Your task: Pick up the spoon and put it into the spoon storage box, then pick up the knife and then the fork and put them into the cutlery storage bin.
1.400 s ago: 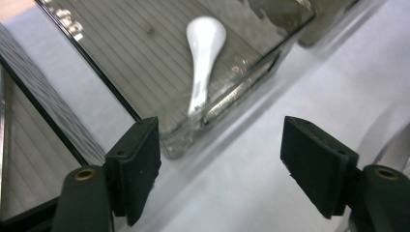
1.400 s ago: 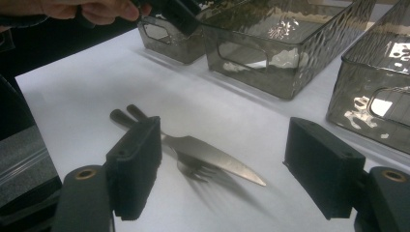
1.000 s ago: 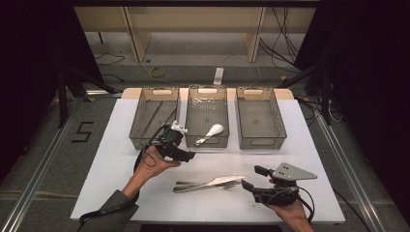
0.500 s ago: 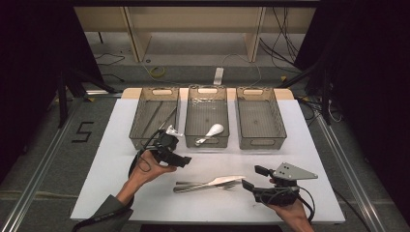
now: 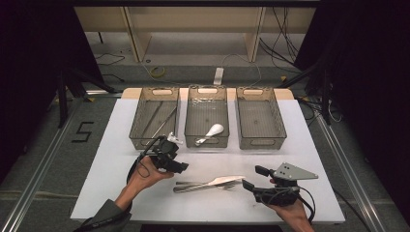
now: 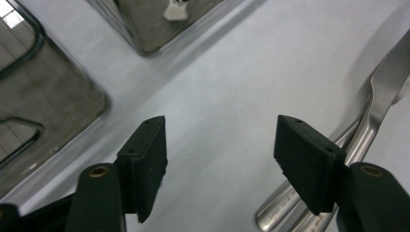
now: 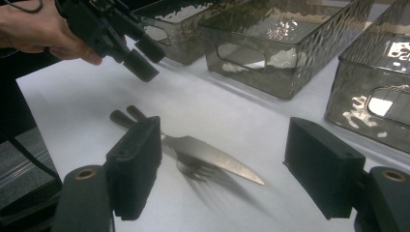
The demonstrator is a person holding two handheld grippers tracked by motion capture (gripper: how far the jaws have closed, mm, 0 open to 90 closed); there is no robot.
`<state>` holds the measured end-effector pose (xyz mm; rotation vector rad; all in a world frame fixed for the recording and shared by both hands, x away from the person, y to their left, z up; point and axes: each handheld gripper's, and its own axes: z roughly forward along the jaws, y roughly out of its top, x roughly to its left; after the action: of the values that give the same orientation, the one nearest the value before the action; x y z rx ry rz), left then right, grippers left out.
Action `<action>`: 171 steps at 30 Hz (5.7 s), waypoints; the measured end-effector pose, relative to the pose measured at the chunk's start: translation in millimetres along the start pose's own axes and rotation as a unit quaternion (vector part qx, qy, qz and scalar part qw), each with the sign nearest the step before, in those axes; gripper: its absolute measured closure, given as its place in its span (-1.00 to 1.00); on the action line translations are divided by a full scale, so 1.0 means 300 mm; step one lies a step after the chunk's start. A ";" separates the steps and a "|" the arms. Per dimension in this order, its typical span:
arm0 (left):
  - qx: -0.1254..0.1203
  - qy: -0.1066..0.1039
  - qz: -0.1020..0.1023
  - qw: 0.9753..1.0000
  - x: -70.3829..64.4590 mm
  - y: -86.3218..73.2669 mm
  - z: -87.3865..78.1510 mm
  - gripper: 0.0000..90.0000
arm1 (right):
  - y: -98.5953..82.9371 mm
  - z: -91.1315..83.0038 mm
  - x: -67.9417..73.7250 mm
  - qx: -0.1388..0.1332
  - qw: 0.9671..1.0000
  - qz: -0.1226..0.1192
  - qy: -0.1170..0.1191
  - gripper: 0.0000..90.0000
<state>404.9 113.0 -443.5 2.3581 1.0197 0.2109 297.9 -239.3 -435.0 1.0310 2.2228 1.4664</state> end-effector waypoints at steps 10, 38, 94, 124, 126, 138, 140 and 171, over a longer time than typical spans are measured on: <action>0.005 -0.008 0.013 1.000 -0.015 -0.012 0.002 0.50 | 0.000 -0.001 -0.001 0.000 1.000 0.000 -0.001 -0.33; 0.094 -0.024 0.050 0.994 -0.047 -0.037 0.069 0.98 | 0.001 0.001 0.008 0.000 1.000 -0.006 -0.003 -0.33; 0.158 -0.167 0.097 0.968 -0.309 -0.075 0.069 0.98 | 0.001 0.000 0.006 0.003 1.000 -0.004 -0.007 -0.33; 0.132 -0.184 0.123 0.966 -0.452 0.028 0.139 0.98 | 0.003 -0.004 0.004 0.002 1.000 -0.002 -0.010 -0.33; 0.127 -0.184 0.125 0.967 -0.464 0.032 0.144 0.98 | 0.003 -0.005 0.002 0.001 1.000 -0.002 -0.010 -0.33; 0.083 -0.172 0.130 0.973 -0.527 0.058 0.176 0.98 | 0.008 -0.018 -0.012 -0.004 1.000 0.001 -0.016 -0.33; 0.078 -0.172 0.130 0.973 -0.536 0.069 0.185 0.98 | 0.011 -0.026 -0.019 -0.009 1.000 0.003 -0.020 -0.33; 0.022 -0.167 0.113 0.979 -0.569 0.165 0.269 0.98 | 0.009 -0.078 -0.096 0.003 0.997 0.014 -0.080 -0.34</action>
<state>344.7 -70.4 -471.1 2.4392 0.6027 -0.1229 305.5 -274.6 -426.3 1.1447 2.1108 1.3383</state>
